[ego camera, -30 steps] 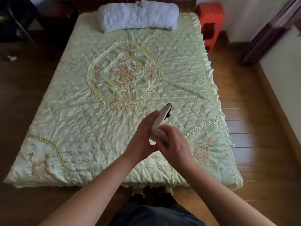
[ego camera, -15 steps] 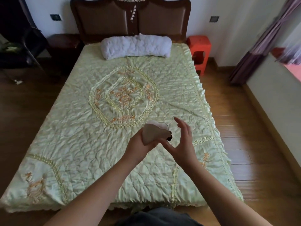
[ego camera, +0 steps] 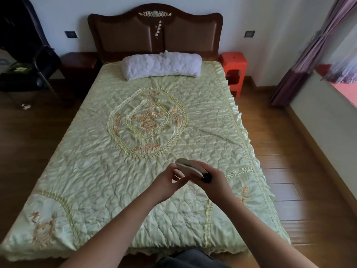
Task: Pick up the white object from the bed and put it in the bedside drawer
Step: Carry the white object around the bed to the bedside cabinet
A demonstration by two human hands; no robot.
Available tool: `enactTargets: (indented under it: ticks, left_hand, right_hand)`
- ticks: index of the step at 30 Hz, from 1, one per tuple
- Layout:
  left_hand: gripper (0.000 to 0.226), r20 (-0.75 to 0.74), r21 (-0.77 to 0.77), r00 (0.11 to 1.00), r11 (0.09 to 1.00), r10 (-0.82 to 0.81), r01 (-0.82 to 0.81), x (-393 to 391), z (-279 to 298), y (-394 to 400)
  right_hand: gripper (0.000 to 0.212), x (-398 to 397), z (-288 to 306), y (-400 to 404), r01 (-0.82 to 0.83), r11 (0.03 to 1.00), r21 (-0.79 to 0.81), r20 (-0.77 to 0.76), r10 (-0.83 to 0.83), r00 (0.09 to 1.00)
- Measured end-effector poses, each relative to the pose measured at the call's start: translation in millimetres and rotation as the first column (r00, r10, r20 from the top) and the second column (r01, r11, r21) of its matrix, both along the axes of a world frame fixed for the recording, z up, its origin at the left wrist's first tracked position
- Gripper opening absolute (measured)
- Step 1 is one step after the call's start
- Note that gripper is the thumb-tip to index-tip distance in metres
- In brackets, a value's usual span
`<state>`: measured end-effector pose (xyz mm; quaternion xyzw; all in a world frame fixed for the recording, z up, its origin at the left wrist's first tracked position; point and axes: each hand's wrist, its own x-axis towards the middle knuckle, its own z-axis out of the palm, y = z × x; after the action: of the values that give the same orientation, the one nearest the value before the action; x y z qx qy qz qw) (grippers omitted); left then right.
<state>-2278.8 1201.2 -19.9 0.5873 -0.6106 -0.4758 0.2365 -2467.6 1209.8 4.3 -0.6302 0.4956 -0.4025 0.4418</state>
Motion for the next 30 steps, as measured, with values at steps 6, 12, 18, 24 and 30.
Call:
enactTargets:
  ticks: [6,12,18,24,30]
  left_hand:
    - [0.035,0.120,-0.120,0.993,0.993,0.016,-0.002,13.2,-2.2,3.7]
    - [0.034,0.242,-0.231,0.970,0.973,0.027,0.030,14.5,8.0,12.1]
    - [0.036,0.386,-0.400,0.921,0.910,0.060,0.109,10.0,22.1,16.5]
    - [0.035,0.448,-0.520,0.887,0.839,0.111,0.158,1.2,30.4,16.5]
    - [0.038,0.564,-0.566,0.812,0.787,0.152,0.245,-4.7,27.3,14.9]
  right_hand:
    - [0.040,-24.7,0.2,-0.9,-0.041,0.877,-0.478,-0.346,-0.145,0.927]
    - [0.034,-34.8,0.2,-4.0,-0.209,0.741,-0.639,-0.490,-0.182,0.852]
    - [0.040,-37.6,0.5,-6.6,-0.321,0.709,-0.627,-0.629,-0.217,0.747]
    - [0.040,-42.7,1.1,-10.5,-0.317,0.710,-0.629,-0.632,-0.229,0.740]
    - [0.032,-47.0,-5.1,-18.4,-0.325,0.672,-0.665,-0.598,-0.218,0.771]
